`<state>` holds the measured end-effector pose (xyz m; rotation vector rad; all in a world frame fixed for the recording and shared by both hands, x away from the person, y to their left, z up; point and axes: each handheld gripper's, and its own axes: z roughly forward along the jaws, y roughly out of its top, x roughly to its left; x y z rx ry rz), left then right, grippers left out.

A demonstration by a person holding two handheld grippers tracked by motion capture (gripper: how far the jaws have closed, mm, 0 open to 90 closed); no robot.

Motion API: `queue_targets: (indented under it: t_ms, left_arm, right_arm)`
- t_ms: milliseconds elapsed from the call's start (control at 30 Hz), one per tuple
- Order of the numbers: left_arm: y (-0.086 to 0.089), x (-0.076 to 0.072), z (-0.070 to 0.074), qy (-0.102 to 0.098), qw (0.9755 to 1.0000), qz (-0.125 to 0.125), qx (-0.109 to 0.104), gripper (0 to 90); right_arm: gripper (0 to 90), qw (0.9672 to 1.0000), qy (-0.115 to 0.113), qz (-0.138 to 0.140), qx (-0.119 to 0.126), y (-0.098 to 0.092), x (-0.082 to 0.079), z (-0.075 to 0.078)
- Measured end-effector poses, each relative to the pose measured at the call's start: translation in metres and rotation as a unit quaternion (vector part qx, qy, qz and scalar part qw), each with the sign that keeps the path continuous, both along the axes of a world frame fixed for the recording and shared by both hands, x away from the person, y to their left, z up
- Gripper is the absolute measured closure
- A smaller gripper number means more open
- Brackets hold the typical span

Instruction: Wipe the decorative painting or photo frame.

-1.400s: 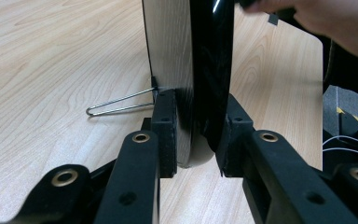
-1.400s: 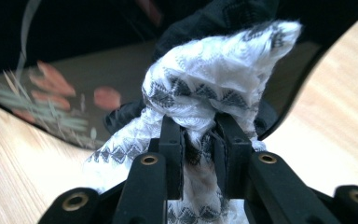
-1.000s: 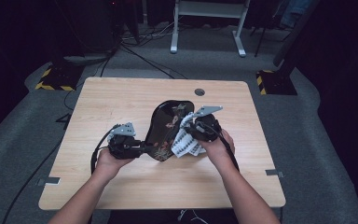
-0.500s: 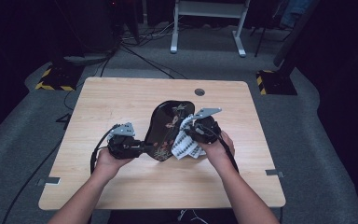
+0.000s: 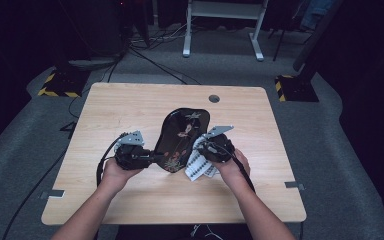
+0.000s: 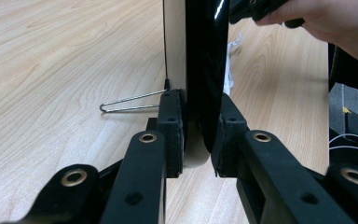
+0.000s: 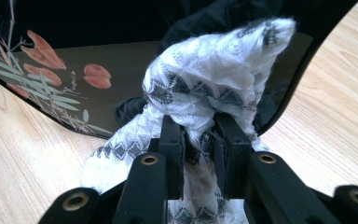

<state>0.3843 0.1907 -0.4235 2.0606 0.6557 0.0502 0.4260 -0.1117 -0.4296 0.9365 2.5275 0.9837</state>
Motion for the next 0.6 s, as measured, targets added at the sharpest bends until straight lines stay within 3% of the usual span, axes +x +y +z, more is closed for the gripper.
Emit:
queue_targets:
  t_ms: [267, 367, 533, 600]
  left_arm:
    - [0.001, 0.0, 0.0, 0.001, 1.0, -0.002, 0.0, 77.5]
    - [0.001, 0.0, 0.0, 0.001, 1.0, -0.003, -0.001, 77.5]
    - [0.002, 0.001, 0.0, 0.003, 1.0, -0.006, -0.002, 77.4]
    - [0.001, 0.001, 0.0, 0.001, 1.0, -0.004, -0.001, 77.4]
  right_arm:
    - [75.6, 0.9988, -0.037, -0.01, 0.029, -0.008, 0.004, 0.043]
    - [75.6, 0.999, -0.037, -0.009, 0.025, -0.007, 0.003, 0.039]
    - [75.7, 0.9999, -0.012, -0.005, 0.009, -0.004, 0.001, 0.014]
    - [75.8, 0.9999, -0.008, -0.005, 0.006, -0.004, 0.002, 0.011]
